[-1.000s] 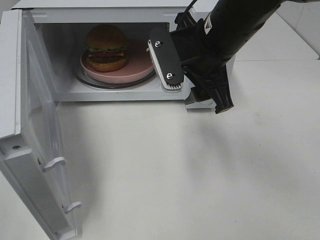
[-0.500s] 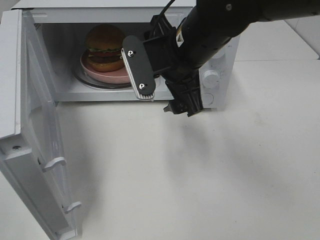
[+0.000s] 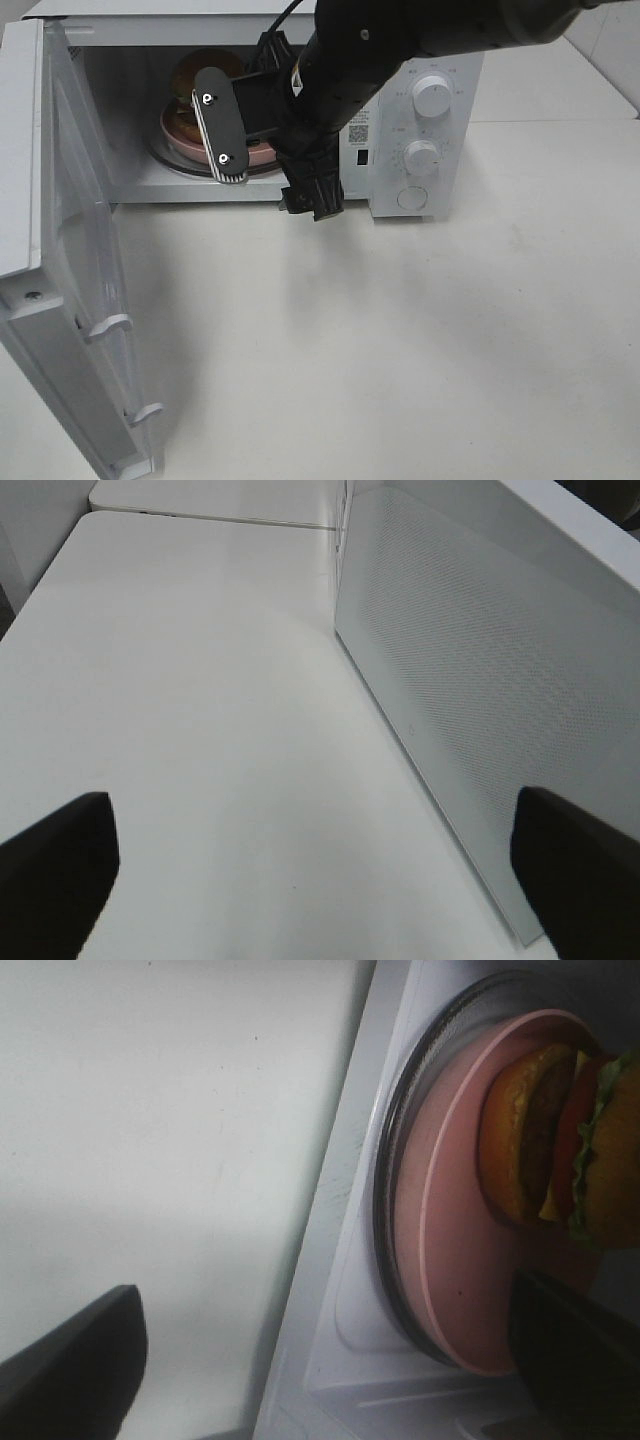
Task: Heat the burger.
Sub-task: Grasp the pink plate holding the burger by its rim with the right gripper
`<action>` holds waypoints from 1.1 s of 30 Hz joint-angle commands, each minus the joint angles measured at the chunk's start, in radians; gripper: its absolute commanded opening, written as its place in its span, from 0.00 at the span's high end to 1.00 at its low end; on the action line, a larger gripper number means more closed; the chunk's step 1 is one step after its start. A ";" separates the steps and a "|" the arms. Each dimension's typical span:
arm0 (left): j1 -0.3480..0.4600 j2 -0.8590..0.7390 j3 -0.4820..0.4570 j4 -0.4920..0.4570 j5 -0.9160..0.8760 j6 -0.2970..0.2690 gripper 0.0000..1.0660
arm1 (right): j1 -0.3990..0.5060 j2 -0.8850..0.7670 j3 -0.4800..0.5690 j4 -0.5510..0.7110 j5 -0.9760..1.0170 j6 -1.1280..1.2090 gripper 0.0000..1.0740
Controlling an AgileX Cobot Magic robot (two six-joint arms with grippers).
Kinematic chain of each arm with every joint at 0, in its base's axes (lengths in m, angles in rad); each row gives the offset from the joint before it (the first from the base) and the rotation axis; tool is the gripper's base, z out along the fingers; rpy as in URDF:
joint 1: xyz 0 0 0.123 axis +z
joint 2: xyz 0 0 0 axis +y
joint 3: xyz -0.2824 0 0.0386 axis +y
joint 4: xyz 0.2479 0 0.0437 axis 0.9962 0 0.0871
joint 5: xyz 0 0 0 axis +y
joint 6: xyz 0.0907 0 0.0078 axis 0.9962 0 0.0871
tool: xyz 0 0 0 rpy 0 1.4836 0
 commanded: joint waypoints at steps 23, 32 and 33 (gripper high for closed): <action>0.004 -0.017 0.003 -0.008 -0.009 -0.003 0.06 | -0.011 0.275 -0.299 -0.041 0.041 0.084 0.18; 0.004 -0.017 0.003 -0.008 -0.009 -0.003 0.06 | -0.022 0.361 -0.406 -0.036 0.049 0.096 0.20; 0.004 -0.017 0.003 -0.008 -0.009 -0.003 0.06 | -0.028 0.371 -0.420 -0.037 0.046 0.096 0.20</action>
